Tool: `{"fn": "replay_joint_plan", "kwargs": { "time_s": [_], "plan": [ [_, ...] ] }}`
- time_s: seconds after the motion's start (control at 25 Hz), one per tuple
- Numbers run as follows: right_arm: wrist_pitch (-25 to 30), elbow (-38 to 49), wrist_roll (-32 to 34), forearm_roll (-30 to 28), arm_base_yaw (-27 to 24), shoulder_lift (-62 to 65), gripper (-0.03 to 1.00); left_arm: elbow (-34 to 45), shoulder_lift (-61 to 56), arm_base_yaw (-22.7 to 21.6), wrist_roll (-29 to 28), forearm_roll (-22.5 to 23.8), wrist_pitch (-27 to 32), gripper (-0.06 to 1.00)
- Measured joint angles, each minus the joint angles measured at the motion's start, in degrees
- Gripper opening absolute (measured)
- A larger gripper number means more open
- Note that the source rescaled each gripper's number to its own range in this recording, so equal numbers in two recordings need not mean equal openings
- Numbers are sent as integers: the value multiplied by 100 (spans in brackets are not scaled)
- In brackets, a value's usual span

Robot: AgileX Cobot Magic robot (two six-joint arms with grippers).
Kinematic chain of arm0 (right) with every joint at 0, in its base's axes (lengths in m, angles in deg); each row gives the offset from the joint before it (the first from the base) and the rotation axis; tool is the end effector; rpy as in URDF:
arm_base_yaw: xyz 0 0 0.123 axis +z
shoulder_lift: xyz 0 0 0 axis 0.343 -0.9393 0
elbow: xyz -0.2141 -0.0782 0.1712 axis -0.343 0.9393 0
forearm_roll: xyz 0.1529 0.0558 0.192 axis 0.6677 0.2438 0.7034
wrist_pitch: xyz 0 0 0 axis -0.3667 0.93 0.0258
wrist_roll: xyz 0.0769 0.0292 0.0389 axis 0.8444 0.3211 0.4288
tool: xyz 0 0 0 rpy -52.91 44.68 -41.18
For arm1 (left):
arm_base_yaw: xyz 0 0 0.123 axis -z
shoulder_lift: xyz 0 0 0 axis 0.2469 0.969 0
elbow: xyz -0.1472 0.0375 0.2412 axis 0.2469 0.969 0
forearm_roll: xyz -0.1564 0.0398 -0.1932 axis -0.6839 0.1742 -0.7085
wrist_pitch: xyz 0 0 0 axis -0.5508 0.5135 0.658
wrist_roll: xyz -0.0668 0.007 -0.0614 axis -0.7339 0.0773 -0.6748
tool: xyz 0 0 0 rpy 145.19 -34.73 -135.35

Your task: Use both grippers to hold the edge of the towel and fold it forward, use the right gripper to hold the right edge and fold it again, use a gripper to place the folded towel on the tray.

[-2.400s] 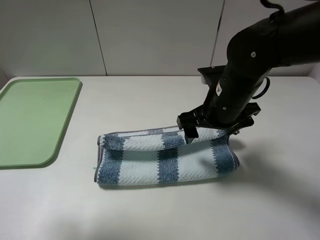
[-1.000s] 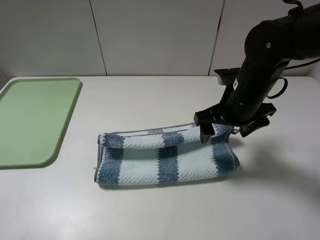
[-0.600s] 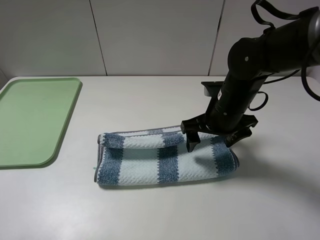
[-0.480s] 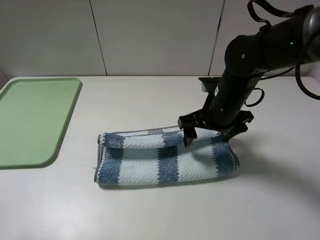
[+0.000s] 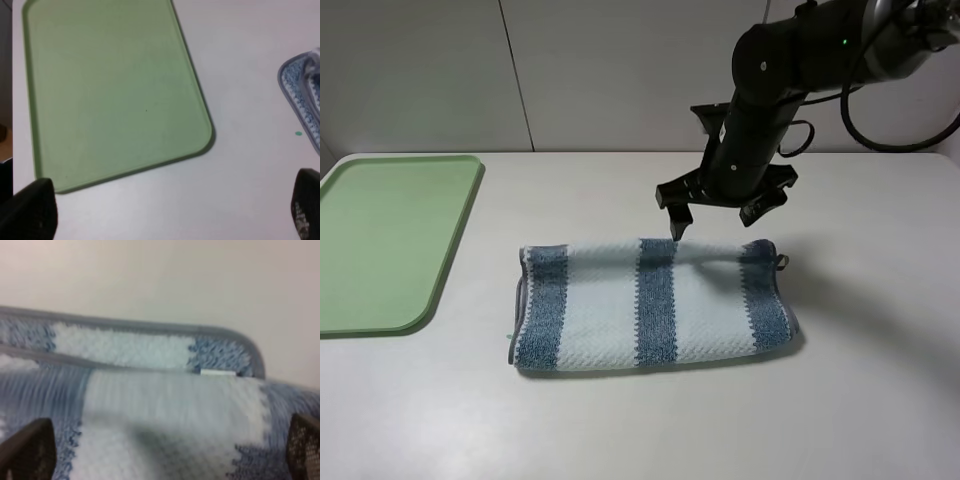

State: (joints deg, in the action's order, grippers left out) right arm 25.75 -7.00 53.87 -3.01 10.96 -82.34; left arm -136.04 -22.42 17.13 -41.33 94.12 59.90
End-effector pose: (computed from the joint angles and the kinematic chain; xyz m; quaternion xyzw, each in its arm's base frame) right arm 0.3336 0.1993 0.1746 -0.1573 0.9797 0.0410 0.1176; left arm 0.0630 0.0032 0.3539 0.1066 0.8880 0.0371 0.4459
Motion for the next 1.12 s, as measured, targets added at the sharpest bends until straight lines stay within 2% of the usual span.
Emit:
{"fn": "replay_joint_plan", "kwargs": {
  "time_s": [0.4, 0.76, 1.12],
  "plan": [
    [616, -137, -5, -34, 0, 443, 100, 0, 0, 0, -133, -41, 51, 92],
    [260, 723, 90, 15, 0, 455, 100, 438, -203, 0, -175, -247, 36, 92],
    [39, 757, 200, 51, 0, 455, 100, 1317, -1011, 0, -286, -262, -386, 92]
  ]
}}
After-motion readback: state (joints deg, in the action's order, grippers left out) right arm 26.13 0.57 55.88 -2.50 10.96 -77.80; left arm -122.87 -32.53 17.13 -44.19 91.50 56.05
